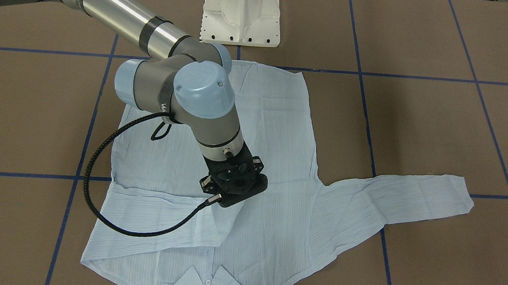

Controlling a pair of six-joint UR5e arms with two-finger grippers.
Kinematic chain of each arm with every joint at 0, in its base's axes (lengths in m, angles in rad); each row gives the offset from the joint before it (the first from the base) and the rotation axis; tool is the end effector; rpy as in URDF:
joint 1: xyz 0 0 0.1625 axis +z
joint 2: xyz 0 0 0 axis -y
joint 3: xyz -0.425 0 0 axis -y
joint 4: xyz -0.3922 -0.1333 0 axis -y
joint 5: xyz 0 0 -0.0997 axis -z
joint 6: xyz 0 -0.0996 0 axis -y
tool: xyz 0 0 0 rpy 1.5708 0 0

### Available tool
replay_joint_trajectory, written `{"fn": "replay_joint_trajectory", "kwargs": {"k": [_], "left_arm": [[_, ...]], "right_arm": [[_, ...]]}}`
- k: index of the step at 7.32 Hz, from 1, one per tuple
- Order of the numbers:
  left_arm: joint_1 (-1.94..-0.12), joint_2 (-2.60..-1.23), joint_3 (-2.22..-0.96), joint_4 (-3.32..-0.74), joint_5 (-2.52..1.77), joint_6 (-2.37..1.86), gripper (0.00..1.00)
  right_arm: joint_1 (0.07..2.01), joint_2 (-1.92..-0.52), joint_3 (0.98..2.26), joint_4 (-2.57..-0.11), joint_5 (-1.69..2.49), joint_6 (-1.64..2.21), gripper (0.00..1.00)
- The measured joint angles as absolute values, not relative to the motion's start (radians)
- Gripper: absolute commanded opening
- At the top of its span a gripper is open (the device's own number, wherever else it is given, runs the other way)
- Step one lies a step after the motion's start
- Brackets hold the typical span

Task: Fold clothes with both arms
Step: 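Lift the cuff and carry it across toward the shirt collar, then drag the held sleeve across the chest toward the other sleeve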

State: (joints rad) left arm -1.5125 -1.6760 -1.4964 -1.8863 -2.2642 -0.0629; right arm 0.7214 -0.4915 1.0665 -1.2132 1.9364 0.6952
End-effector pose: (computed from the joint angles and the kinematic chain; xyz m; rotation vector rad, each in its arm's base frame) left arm -0.0371 -0.5595 0.6113 0.2901 0.7052 0.1157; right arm -0.5647 -0.6268 0.1251 0.4254 -0.8886 -0.3120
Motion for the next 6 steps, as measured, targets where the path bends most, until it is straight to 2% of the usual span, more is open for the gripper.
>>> {"fn": "replay_joint_trajectory", "kwargs": {"k": [6], "left_arm": [[-1.511, -1.682, -1.492, -1.944, -2.261, -0.182, 1.0]], "right_arm": [[0.68, -0.482, 1.049, -1.189, 1.873, 0.744, 1.0]]}}
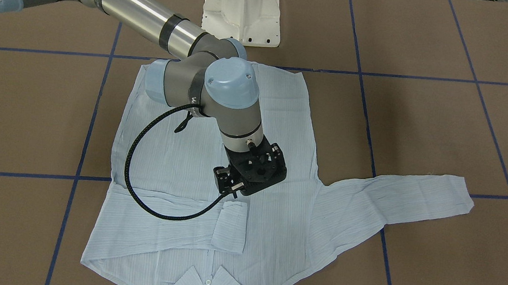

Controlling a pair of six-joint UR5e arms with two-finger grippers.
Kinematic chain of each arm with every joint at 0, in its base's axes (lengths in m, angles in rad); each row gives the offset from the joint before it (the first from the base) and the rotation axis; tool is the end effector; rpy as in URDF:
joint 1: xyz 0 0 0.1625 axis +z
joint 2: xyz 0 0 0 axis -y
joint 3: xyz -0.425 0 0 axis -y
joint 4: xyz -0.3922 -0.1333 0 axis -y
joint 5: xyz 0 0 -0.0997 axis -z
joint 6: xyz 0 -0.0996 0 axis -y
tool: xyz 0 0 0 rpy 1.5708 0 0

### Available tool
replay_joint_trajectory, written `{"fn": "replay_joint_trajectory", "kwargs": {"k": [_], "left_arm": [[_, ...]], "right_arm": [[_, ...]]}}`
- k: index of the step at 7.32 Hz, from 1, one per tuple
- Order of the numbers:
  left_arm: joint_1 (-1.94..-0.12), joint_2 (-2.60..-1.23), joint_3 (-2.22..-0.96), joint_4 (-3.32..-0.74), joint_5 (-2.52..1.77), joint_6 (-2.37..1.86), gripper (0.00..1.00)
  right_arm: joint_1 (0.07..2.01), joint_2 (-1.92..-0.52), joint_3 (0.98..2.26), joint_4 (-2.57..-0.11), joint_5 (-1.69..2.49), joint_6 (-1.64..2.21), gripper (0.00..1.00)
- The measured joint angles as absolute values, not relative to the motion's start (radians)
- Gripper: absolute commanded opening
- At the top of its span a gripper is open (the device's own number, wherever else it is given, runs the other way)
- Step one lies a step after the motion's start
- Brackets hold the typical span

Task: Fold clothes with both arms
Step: 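Drag the held sleeve across the chest toward the other sleeve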

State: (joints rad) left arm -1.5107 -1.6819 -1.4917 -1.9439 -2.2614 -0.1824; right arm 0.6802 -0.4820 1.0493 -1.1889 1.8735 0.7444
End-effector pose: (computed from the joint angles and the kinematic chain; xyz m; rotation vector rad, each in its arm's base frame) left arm -0.0360 -0.5642 0.6036 0.3033 0.7224 0.0239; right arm -0.5900 -0.6106 0.1231 0.4414 -0.8805 -0.2778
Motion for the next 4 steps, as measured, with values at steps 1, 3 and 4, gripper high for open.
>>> {"fn": "replay_joint_trajectory", "kwargs": {"k": [1, 3, 4], "left_arm": [[-1.51, -1.681, -1.476, -1.98, -2.259, -0.21, 1.0], [-1.51, -1.68, -1.457, -2.017, -2.258, -0.225, 1.0], [-1.509, -1.679, -1.454, -2.021, -2.258, -0.225, 1.0]], "right_arm": [[0.675, -0.488, 1.036, -1.175, 1.848, 0.761, 1.0], [0.639, -0.493, 0.945, -1.07, 1.723, 0.896, 0.99], [0.628, -0.495, 0.91, -1.036, 1.688, 0.99, 0.98]]}}
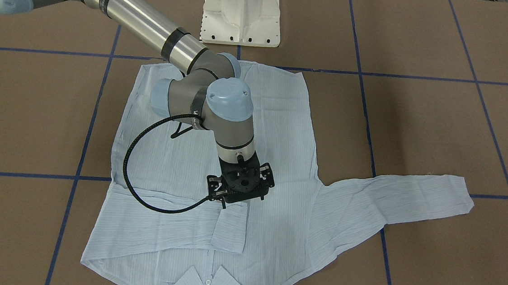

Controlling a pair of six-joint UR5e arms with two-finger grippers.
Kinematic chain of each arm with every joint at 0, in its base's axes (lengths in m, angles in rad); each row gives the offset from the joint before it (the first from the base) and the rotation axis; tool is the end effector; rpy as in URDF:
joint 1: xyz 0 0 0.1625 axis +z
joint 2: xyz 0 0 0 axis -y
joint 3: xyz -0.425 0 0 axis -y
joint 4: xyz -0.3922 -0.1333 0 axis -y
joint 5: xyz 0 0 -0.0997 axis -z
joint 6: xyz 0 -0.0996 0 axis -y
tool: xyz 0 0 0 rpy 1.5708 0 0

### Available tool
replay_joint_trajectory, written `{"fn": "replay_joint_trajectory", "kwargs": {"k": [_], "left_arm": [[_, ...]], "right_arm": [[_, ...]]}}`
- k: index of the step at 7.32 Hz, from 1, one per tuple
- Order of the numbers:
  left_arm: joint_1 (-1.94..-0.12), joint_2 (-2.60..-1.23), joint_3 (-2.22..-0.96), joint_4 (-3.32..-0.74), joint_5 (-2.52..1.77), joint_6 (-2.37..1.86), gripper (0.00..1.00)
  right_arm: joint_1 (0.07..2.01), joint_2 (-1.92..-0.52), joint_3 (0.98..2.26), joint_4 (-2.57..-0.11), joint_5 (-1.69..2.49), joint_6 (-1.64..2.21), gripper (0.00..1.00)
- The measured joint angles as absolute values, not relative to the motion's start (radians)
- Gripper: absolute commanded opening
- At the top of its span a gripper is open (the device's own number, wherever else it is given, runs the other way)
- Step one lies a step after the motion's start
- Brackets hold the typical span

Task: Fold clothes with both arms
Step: 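Drag the held sleeve across the chest toward the other sleeve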

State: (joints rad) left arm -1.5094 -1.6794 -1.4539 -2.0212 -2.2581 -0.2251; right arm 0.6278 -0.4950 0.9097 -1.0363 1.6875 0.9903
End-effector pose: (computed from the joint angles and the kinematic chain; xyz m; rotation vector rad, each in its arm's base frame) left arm -0.0355 -0.5645 0.6152 0.3233 0.7288 -0.0030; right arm -0.6338 -0.6103 0.1829 0.4498 -0.8414 -0.0117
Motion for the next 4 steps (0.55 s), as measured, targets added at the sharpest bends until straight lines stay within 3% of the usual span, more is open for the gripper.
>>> {"fn": "replay_joint_trajectory", "kwargs": {"k": [4], "left_arm": [[-1.509, -1.675, -1.451, -2.025, -2.258, -0.22, 1.0]], "right_arm": [[0.621, -0.484, 0.819, -1.014, 1.647, 1.103, 0.97]]}}
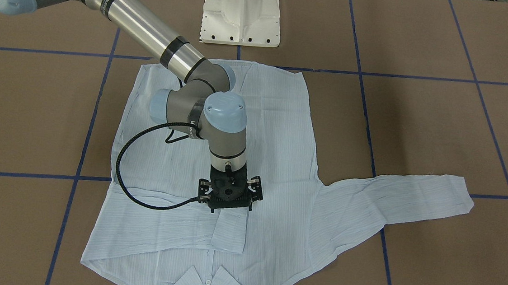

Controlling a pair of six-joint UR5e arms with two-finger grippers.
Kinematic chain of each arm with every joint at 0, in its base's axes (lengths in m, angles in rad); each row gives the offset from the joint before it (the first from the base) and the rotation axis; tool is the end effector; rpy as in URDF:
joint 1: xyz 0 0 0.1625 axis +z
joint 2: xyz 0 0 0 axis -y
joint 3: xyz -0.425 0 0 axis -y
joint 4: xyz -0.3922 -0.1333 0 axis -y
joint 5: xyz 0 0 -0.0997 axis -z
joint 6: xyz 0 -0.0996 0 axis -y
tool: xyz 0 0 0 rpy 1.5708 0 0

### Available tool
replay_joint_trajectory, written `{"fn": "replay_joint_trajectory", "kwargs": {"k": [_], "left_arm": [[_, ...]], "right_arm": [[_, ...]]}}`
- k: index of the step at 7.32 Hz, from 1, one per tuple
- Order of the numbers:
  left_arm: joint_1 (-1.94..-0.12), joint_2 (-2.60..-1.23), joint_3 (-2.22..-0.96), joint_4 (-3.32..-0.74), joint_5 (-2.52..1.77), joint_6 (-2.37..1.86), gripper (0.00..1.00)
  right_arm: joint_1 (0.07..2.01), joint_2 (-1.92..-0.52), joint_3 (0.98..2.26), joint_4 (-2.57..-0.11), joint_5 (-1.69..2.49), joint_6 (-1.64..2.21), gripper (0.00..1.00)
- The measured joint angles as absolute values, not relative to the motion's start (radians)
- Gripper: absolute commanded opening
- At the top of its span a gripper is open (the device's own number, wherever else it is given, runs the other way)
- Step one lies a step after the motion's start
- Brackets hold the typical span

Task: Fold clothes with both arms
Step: 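Drag the held sleeve across the chest toward the other sleeve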

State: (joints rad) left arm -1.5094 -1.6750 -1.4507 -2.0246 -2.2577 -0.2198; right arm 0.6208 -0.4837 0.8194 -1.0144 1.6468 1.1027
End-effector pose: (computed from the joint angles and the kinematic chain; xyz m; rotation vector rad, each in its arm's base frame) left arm -0.0357 -0.5626 0.6189 0.3213 0.7272 0.0004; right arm -0.6479 -0.6179 0.2157 0.4014 -0.7998 0.1085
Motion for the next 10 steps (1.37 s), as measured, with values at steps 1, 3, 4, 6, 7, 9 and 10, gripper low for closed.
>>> {"fn": "replay_joint_trajectory", "kwargs": {"k": [1, 3, 4, 6, 7, 9, 10], "left_arm": [[-1.509, -1.674, -1.45, -2.025, -2.257, -0.219, 1.0], [-1.509, -1.674, -1.448, -2.025, -2.257, -0.218, 1.0], [-1.509, -1.674, -1.448, -2.025, -2.257, -0.218, 1.0], [-1.509, -1.674, -1.447, -2.025, -2.257, -0.218, 1.0], [-1.509, -1.674, -1.446, -2.025, -2.256, -0.218, 1.0], [-1.509, -1.674, -1.445, -2.025, -2.257, -0.218, 1.0], [-1.509, -1.674, -1.446, -2.025, -2.256, -0.219, 1.0]], "right_arm": [[0.62, -0.467, 0.797, -1.011, 1.647, 1.104, 0.97], [0.617, -0.437, 0.754, -1.0, 1.647, 1.104, 0.97], [0.615, -0.432, 0.744, -0.997, 1.647, 1.103, 0.97], [0.613, -0.425, 0.727, -0.983, 1.647, 1.103, 0.97], [0.613, -0.415, 0.705, -0.961, 1.648, 1.104, 0.96], [0.612, -0.398, 0.672, -0.922, 1.647, 1.104, 0.96], [0.61, -0.393, 0.667, -0.912, 1.647, 1.104, 0.96]]}}
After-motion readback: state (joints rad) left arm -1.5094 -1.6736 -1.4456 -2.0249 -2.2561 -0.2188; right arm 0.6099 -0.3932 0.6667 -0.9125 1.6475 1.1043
